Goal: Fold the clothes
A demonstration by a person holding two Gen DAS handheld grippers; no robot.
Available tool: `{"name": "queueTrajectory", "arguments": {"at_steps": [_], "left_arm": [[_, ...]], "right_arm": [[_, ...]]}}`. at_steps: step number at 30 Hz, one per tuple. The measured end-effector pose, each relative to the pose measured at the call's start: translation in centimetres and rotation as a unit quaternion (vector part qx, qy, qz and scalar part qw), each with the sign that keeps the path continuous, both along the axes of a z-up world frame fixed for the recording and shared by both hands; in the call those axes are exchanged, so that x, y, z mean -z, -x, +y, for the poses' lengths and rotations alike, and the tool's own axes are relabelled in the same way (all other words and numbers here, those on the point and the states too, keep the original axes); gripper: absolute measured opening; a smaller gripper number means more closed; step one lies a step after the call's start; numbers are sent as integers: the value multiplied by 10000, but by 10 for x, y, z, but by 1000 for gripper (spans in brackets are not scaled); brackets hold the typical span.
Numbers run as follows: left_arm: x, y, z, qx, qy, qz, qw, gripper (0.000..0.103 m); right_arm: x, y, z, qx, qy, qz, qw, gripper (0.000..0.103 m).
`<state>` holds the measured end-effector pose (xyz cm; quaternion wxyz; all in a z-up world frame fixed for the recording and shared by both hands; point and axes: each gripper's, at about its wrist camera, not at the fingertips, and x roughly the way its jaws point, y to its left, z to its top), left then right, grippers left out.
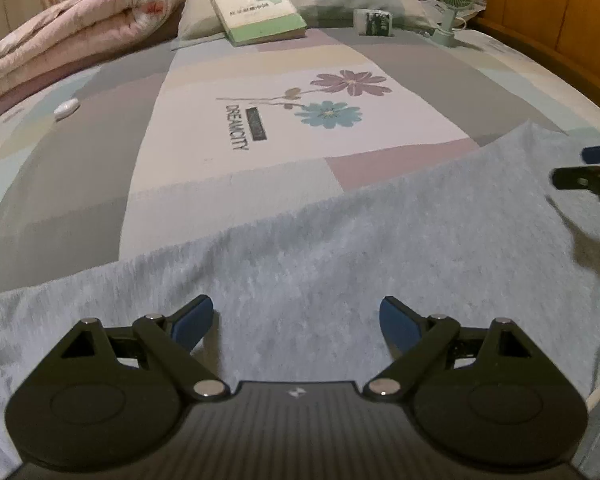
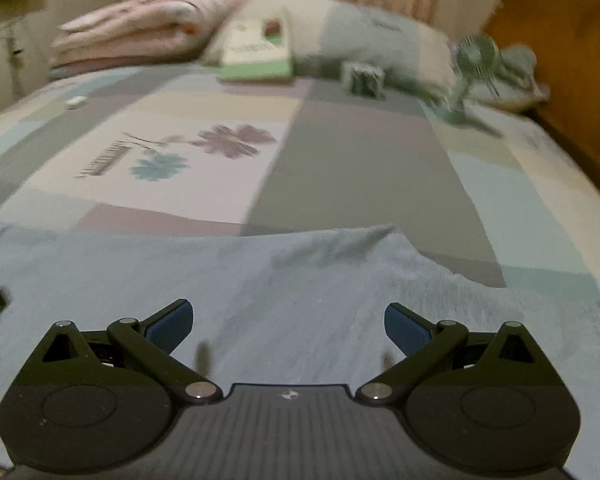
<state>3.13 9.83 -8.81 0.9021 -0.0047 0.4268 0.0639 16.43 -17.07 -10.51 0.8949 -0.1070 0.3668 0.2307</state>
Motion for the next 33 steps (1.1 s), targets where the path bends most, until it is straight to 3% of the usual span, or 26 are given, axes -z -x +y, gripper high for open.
{"name": "queueTrajectory", "arguments": {"at_steps": [4, 13, 19, 24, 28, 33], "left_arm": [[3, 1, 4, -18, 81, -21, 10000, 91], [3, 1, -2, 22, -62, -7, 10000, 93], [2, 2, 1, -27, -40, 23, 10000, 93], [-3, 3, -1, -41, -184, 13, 9998, 93], [-7, -2, -8, 49, -294, -9, 9996, 93], [-6, -5, -16, 143, -382, 54, 9992, 93]], "right_arm": [[22, -11, -4, 50, 41, 222, 9997, 103], [-4, 39, -58, -90, 242, -17, 9997, 103], [17, 43, -123, 545, -215, 471, 9972, 103], [12, 57, -146, 662, -182, 398, 9968, 103], [0, 44, -152, 709, -151, 175, 9972, 103], [8, -3, -173, 1213, -130, 312, 9920, 103]]}}
